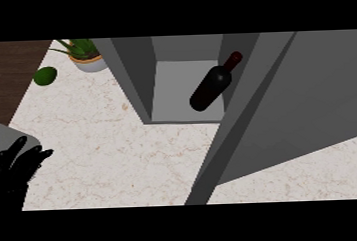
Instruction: Pick up the wine, place it into the cabinet and close the cabinet
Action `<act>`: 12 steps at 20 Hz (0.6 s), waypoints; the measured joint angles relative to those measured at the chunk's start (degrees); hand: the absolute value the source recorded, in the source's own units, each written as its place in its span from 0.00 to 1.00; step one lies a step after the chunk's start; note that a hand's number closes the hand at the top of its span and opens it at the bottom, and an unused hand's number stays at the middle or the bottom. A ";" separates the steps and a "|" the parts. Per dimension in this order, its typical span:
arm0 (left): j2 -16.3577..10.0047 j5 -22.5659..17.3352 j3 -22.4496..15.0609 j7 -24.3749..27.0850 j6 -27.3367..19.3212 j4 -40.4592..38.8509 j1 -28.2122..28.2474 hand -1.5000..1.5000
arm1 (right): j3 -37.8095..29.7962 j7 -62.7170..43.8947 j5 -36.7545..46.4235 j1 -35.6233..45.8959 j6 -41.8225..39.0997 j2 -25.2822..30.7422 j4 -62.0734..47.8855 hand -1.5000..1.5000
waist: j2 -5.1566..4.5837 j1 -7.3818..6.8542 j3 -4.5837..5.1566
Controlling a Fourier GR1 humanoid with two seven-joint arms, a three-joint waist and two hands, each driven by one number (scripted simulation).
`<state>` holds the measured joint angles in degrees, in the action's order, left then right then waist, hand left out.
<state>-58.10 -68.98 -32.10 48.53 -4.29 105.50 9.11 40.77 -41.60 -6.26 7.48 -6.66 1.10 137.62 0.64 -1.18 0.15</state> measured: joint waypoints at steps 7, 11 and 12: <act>-5.45 -2.93 5.59 2.24 6.60 -0.89 7.60 0.00 | 7.32 0.08 5.16 9.13 12.98 3.49 -2.77 1.00 | 0.18 -1.26 0.07; -7.64 -3.63 8.27 3.40 11.07 -3.70 10.38 0.00 | 8.62 1.77 6.40 13.35 19.64 6.39 -2.95 1.00 | 0.15 -1.75 0.13; -7.90 -3.52 8.72 3.73 11.98 -4.31 10.84 0.00 | 8.80 2.33 6.46 14.35 21.51 6.91 -3.09 1.00 | 0.10 -1.85 0.14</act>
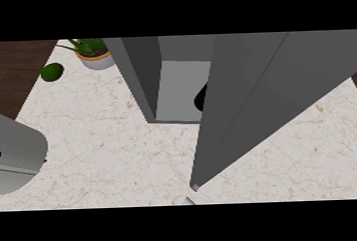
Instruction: Pick up the wine, place it into the cabinet and close the cabinet
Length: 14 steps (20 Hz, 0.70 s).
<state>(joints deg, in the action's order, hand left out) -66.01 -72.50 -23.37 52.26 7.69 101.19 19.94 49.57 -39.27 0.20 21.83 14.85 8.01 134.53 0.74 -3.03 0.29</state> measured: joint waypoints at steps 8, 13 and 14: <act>-2.59 -0.82 4.31 0.06 6.83 -4.11 3.01 0.00 | -1.38 1.67 -0.97 9.55 10.07 0.25 -5.07 1.00 | -0.43 -0.64 0.01; -2.75 -1.25 6.65 -1.02 9.56 -6.51 4.04 0.00 | -8.10 2.16 -2.19 22.10 13.23 -5.52 -19.14 1.00 | -0.72 -0.69 -0.01; -2.70 -0.95 6.95 -1.13 9.85 -6.51 4.35 0.00 | -9.52 2.48 -2.97 24.68 13.28 -6.04 -22.09 1.00 | -0.76 -0.76 -0.03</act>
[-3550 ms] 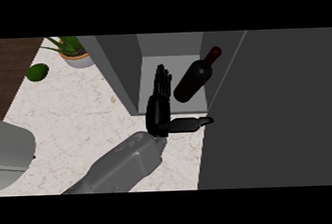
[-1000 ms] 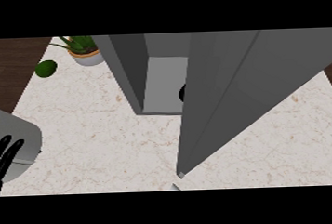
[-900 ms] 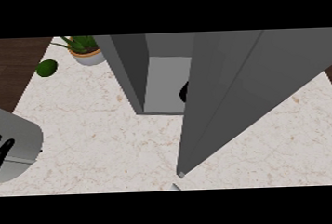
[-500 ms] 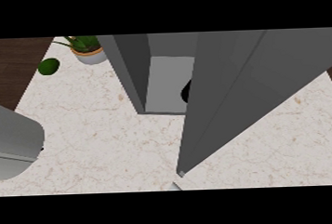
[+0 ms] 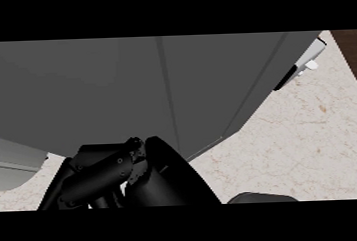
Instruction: Pick up the wine, place it into the cabinet and close the cabinet
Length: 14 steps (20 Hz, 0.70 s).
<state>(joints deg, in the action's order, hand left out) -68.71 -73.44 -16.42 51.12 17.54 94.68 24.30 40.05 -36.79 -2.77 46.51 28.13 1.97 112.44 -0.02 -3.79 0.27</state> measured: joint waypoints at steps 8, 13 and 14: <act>0.77 1.85 3.16 -1.47 3.53 -1.30 3.30 0.00 | -11.77 8.33 -11.01 13.30 -6.78 -1.69 -20.46 1.00 | -0.29 0.22 -0.23; 1.32 2.08 4.82 -3.15 4.71 -1.11 4.18 0.00 | -14.95 9.62 -19.42 17.36 -17.06 -1.78 -29.53 1.00 | -0.41 0.13 -0.19; 1.52 2.05 5.04 -3.41 4.47 -0.96 4.10 0.00 | -14.69 9.14 -21.47 17.72 -19.90 -1.82 -30.82 1.00 | -0.51 0.00 -0.18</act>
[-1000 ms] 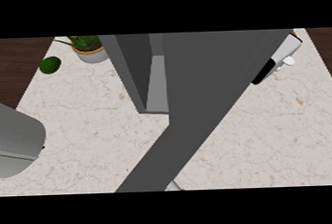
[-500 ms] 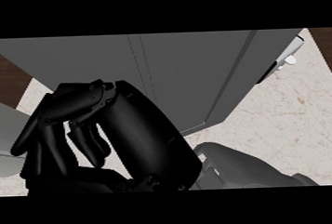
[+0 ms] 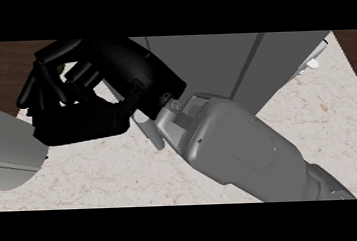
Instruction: Pick up the wine, place it into the cabinet and close the cabinet
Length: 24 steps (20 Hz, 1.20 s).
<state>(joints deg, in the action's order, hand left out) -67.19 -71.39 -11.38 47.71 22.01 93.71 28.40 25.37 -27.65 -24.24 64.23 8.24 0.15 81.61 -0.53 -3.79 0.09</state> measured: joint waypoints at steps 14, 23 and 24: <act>2.34 0.22 4.37 -4.37 3.53 -0.73 1.88 0.00 | -0.67 -3.31 -17.80 5.24 -30.41 -0.09 -22.76 1.00 | 0.12 0.57 0.03; 4.80 2.71 7.47 -7.16 5.95 -1.89 2.29 0.00 | -3.36 2.22 -21.93 8.20 -38.92 -0.19 -32.78 1.00 | 0.92 0.76 0.46; 5.09 2.67 7.67 -7.54 5.82 -1.77 2.21 0.00 | -3.53 2.77 -21.99 8.44 -39.68 -0.20 -33.61 1.00 | 1.03 0.73 0.53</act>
<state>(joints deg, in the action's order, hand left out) -62.10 -68.73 -3.71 40.18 27.83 91.94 30.61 21.83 -24.88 -46.24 72.67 -31.44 -0.04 48.00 0.50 -3.06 0.62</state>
